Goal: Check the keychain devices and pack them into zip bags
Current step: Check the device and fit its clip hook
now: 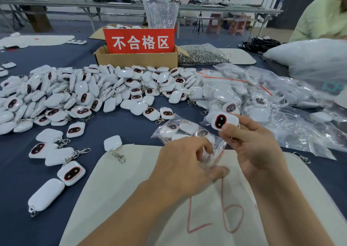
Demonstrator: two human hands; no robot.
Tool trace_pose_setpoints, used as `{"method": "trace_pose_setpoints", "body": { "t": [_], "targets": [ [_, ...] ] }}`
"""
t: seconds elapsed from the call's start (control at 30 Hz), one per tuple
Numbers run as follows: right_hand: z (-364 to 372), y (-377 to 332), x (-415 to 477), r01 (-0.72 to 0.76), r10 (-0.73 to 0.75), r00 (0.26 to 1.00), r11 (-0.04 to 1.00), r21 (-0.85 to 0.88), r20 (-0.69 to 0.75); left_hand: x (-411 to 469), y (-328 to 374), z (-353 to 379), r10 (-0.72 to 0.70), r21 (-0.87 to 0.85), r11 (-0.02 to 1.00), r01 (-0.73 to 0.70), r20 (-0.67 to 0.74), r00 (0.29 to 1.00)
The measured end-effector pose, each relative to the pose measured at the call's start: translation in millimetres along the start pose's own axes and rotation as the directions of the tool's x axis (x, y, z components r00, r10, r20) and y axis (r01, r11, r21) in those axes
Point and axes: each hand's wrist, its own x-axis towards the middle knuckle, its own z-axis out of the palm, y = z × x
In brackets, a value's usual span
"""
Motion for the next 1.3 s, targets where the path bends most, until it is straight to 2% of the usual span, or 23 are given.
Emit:
{"method": "trace_pose_setpoints", "body": {
  "t": [0.03,0.1,0.17,0.23,0.3,0.47,0.53,0.63,0.77,0.9,1.0,1.1,1.13,1.17,1.23,1.27,1.3],
  "targets": [
    [0,1,-1,0.006,-0.006,1.000,0.999,-0.036,-0.007,0,1,2,0.036,0.097,0.995,-0.037,0.008,0.999],
    [1,2,-2,0.033,-0.033,0.999,0.992,-0.124,0.005,2,-2,0,-0.009,0.111,0.994,0.011,-0.010,1.000],
    [1,3,-4,0.048,-0.034,0.997,0.977,-0.206,0.072,5,-7,-4,-0.114,-0.005,0.994,0.114,-0.030,0.993],
    [3,3,-5,0.024,0.019,0.988,0.963,-0.270,0.153,6,-8,-3,-0.161,-0.079,0.984,0.157,-0.044,0.986],
    [4,4,-6,-0.009,0.064,0.978,0.964,-0.264,0.201,6,-7,-4,-0.174,-0.159,0.974,0.164,-0.054,0.983],
    [0,4,-6,-0.022,0.071,0.967,0.979,-0.201,0.244,9,-9,-7,-0.271,-0.419,0.884,0.205,-0.105,0.957],
    [1,6,-6,-0.026,0.081,0.970,0.972,-0.232,0.231,10,-10,-7,-0.293,-0.423,0.880,0.217,-0.122,0.948],
    [4,10,-6,0.026,0.049,0.984,0.912,-0.410,0.170,10,-11,-6,-0.275,-0.357,0.909,0.217,-0.120,0.954],
    [5,10,-5,0.020,0.024,0.996,0.874,-0.486,0.085,10,-11,-9,-0.280,-0.383,0.901,0.206,-0.148,0.949],
    [6,17,-4,0.090,-0.085,0.996,0.727,-0.681,0.042,9,-8,-8,-0.324,-0.413,0.881,0.232,-0.168,0.931],
    [13,18,-10,0.207,-0.142,0.978,0.662,-0.720,0.151,8,-7,-9,-0.303,-0.435,0.883,0.178,-0.236,0.923],
    [23,19,-19,0.301,-0.174,0.953,0.661,-0.687,0.249,7,-7,-10,-0.164,-0.412,0.911,0.012,-0.336,0.928],
    [26,23,-20,0.318,-0.183,0.947,0.618,-0.718,0.263,7,-6,-9,-0.092,-0.388,0.920,-0.059,-0.357,0.930],
    [28,28,-19,0.331,-0.192,0.944,0.510,-0.794,0.270,6,-6,-8,-0.006,-0.355,0.925,-0.136,-0.372,0.928],
    [32,35,-19,0.285,-0.211,0.945,0.160,-0.945,0.249,5,-6,-5,0.130,-0.301,0.919,-0.253,-0.375,0.918],
    [35,36,-20,0.227,-0.241,0.949,0.080,-0.971,0.202,5,-7,-3,0.142,-0.312,0.913,-0.263,-0.363,0.921],
    [37,36,-19,0.180,-0.270,0.951,0.084,-0.980,0.151,6,-8,-2,0.118,-0.354,0.903,-0.245,-0.344,0.932]
  ]
}}
